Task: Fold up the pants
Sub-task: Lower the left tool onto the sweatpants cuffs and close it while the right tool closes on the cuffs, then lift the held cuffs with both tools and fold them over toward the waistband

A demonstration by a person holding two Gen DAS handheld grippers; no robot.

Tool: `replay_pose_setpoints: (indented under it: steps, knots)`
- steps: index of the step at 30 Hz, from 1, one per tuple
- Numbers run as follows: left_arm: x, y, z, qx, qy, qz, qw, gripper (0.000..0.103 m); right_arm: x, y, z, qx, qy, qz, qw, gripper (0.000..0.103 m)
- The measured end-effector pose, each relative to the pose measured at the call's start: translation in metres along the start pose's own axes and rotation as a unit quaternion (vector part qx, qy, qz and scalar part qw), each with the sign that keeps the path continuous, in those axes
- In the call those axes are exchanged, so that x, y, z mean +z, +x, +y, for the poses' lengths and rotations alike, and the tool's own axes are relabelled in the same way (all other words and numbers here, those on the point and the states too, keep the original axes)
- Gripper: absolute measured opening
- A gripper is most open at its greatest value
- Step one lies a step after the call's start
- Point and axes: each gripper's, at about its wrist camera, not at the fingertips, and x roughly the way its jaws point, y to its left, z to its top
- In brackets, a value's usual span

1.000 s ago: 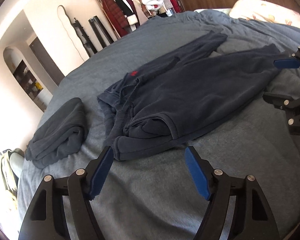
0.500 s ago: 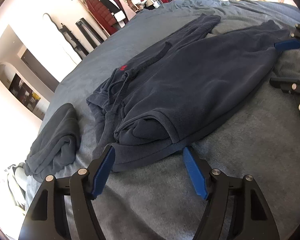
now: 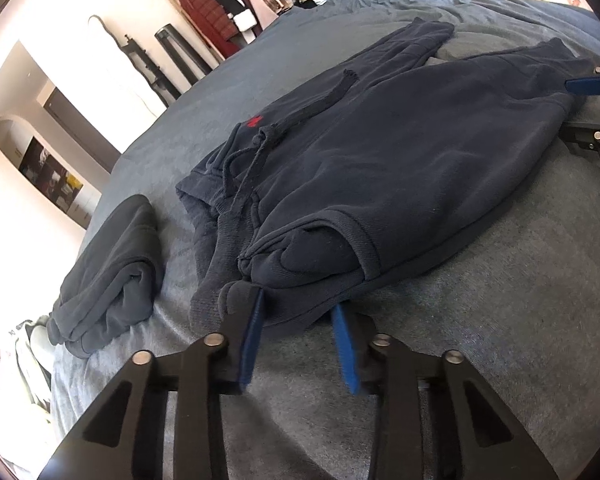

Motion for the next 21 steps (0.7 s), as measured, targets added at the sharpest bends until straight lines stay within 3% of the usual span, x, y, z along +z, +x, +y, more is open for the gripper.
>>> replay_pose_setpoints:
  steps: [2, 7, 9, 21]
  knots:
    - [0.001, 0.0, 0.002, 0.002, -0.006, 0.001, 1.0, 0.025, 0.001, 0.001, -0.002, -0.001, 0.001, -0.004, 1.0, 0.047]
    - [0.0, -0.002, 0.008, -0.001, -0.024, 0.001, 0.9997, 0.019, 0.004, 0.002, -0.015, -0.001, 0.028, -0.001, 1.0, 0.019]
    - [0.0, -0.003, 0.008, -0.001, -0.031, 0.0, 0.9995, 0.017, 0.004, 0.003, -0.024, 0.013, 0.054, 0.005, 0.998, 0.015]
    - [0.006, -0.014, 0.009, 0.019, -0.046, -0.013, 0.9987, 0.011, 0.005, -0.009, -0.037, 0.023, 0.075, -0.026, 0.997, 0.008]
